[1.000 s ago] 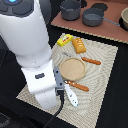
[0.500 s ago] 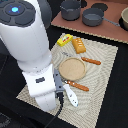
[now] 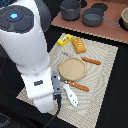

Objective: Interact with the objects in diverse but meaningful ways.

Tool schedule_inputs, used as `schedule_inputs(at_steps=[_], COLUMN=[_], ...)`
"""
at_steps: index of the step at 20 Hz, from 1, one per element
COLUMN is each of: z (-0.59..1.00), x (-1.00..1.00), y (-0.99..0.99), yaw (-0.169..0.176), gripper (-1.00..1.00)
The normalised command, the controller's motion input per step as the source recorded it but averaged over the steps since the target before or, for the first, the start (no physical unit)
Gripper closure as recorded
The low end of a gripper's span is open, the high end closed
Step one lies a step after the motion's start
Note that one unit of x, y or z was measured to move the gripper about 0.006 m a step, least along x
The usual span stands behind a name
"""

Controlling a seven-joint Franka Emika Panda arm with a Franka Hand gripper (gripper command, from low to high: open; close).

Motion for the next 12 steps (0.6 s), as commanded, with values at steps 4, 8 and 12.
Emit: schedule_inputs(at_steps=[4,8,12], z=[1.00,0.99,0.72], x=[0.22,0.13,0.33], y=[0.46,0.48,0.58], yaw=[0.008,0.032,0.028], gripper=[1.00,1.00,1.00])
